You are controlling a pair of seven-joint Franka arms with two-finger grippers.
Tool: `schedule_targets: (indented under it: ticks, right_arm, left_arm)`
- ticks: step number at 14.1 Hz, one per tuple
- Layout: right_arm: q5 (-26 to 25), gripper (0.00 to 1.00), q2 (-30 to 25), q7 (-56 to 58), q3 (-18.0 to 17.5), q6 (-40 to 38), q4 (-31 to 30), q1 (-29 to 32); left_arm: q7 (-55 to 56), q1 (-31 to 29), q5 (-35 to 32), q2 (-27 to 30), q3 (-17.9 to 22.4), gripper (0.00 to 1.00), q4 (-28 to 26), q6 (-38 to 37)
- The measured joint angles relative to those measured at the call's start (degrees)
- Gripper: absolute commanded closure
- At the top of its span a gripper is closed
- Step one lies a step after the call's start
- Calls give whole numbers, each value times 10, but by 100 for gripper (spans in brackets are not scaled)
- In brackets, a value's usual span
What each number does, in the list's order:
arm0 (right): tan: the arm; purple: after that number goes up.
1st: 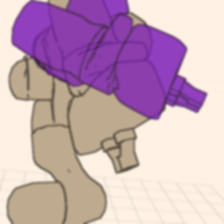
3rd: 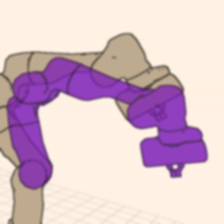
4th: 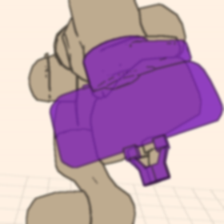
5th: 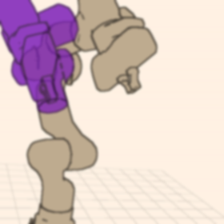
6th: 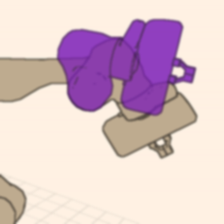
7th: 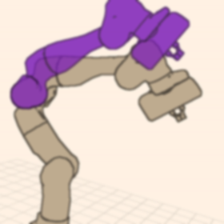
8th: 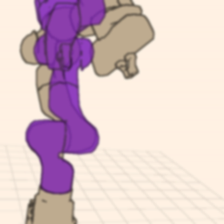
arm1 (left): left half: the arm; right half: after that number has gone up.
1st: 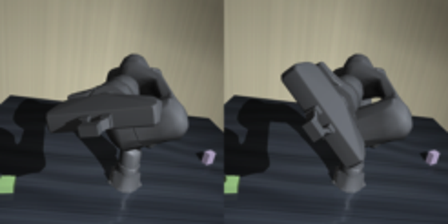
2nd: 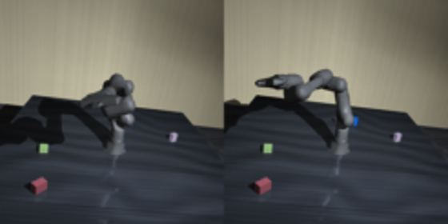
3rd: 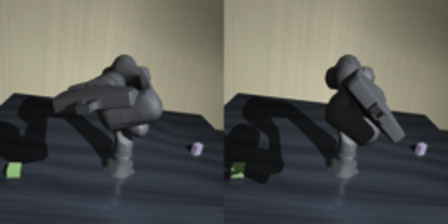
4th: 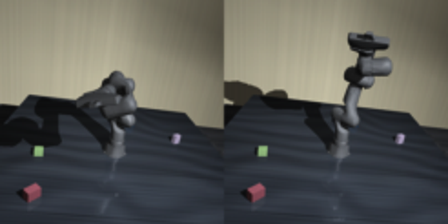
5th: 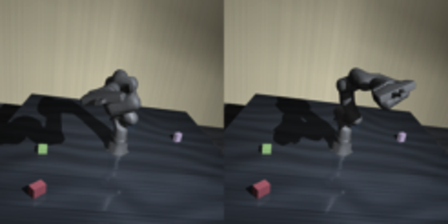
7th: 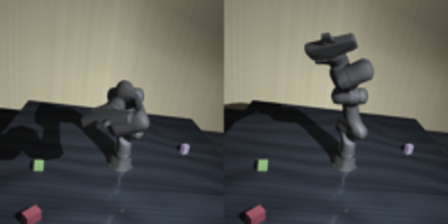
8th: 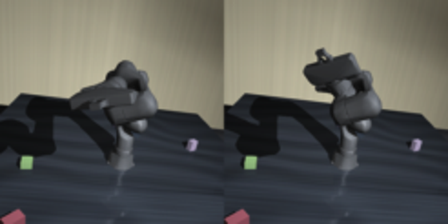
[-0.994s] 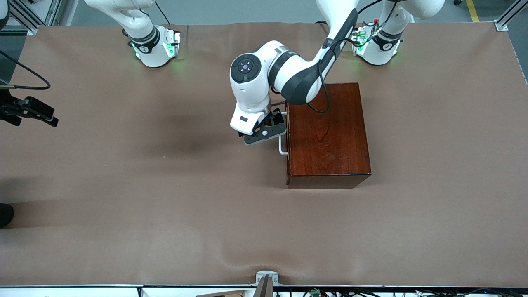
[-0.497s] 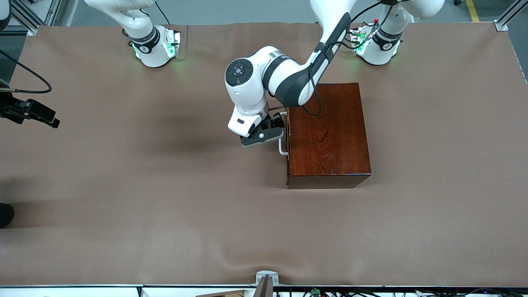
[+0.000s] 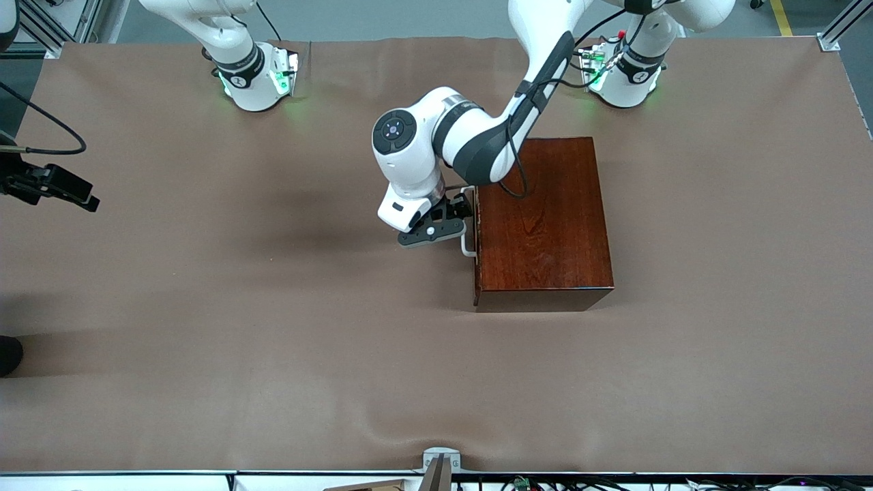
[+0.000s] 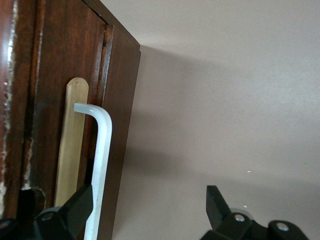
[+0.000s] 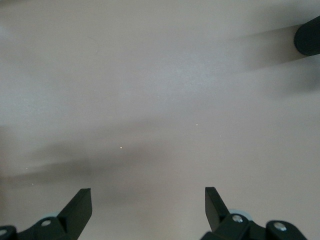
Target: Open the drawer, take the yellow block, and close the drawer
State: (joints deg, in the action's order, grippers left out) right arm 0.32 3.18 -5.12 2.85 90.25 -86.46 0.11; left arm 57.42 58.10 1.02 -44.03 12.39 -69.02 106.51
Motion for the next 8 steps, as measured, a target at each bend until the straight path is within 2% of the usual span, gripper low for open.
schedule_targets:
  ticks: [8]
  right_arm:
    - [0, 0, 0, 0, 0, 0, 0, 0]
  left_arm:
    - [-13, 9, -1, -8, -1, 0, -1, -34]
